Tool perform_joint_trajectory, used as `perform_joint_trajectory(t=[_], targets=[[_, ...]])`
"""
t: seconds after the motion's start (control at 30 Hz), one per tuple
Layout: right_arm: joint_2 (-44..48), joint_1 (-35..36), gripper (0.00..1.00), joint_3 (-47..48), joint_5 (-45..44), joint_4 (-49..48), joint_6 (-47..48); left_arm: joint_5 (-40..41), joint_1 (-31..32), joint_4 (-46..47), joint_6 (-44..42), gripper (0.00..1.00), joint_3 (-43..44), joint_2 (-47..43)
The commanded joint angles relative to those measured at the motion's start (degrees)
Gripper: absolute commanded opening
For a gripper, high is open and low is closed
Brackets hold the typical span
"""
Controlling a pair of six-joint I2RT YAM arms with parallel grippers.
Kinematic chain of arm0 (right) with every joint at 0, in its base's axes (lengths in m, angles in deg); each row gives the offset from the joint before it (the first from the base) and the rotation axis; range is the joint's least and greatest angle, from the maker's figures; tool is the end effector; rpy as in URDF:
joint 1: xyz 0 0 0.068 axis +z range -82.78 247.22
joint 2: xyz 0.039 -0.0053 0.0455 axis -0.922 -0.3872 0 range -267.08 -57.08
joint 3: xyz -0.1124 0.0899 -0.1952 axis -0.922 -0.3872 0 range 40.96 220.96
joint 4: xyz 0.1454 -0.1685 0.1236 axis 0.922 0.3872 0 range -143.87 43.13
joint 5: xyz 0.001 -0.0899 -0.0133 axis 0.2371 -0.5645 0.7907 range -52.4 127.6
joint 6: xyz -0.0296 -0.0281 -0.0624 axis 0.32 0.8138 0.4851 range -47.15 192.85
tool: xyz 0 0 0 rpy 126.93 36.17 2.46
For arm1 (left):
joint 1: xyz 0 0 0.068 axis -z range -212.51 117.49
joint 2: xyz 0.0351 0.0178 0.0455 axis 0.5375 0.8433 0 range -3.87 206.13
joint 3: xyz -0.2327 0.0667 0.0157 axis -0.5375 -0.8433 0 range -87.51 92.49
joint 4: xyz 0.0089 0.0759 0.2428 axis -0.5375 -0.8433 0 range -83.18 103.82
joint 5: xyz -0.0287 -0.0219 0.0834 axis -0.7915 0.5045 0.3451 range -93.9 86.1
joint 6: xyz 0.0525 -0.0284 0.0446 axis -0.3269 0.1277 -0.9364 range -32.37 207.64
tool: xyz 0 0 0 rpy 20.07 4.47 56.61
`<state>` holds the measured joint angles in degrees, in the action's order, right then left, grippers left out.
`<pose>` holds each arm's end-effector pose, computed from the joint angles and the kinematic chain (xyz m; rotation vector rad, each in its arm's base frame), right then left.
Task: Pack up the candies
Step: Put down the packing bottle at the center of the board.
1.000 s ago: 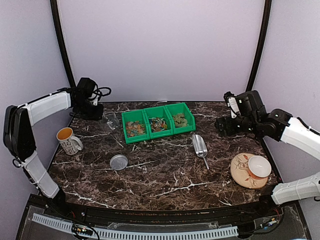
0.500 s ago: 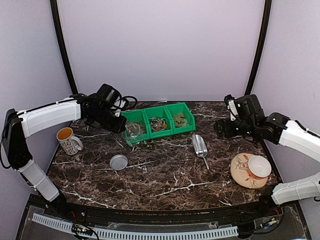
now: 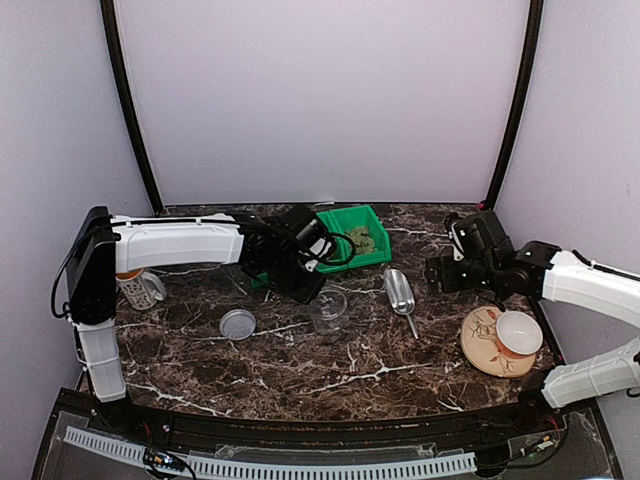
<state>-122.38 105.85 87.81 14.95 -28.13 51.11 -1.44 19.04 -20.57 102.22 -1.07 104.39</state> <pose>0.2195 0.1446 0.2146 -0.1431 2.2667 0.0890 0.2580 -0.3208 0.1883 0.8077 2.4696 -0.3837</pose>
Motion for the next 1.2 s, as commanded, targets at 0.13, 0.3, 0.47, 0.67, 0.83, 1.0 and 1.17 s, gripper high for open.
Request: perform_joint_trajectory(t=[0.13,0.3,0.47,0.67,0.83,1.0,1.17], targets=[[-0.35,0.30,0.98,-1.40,1.00,-3.58,-1.55,1.13,3.69,-1.69,-0.86,0.00,7.49,6.98],[-0.44,0.31,0.98,-1.80,1.24,-4.06,-1.73,2.75,5.05,-3.01,-0.96,0.00,9.90,9.58],[-0.44,0.30,0.98,-2.42,1.36,-4.63,-1.73,5.04,5.96,-3.61,-0.67,0.02,10.33,10.25],[-0.70,0.31,0.98,-2.88,1.81,-5.04,-1.73,5.54,6.37,-3.82,-0.68,0.09,10.55,10.55],[-0.11,0.30,0.98,-3.27,2.37,-5.47,-1.32,5.67,6.44,-3.97,-0.78,0.16,10.85,10.65],[1.10,0.30,0.98,-4.60,3.52,-6.75,-0.92,6.13,6.46,-3.94,-0.86,0.27,11.21,10.65],[0.40,0.30,0.98,-5.15,3.76,-6.85,-1.19,8.84,6.46,-3.60,-1.73,0.27,12.23,11.78]])
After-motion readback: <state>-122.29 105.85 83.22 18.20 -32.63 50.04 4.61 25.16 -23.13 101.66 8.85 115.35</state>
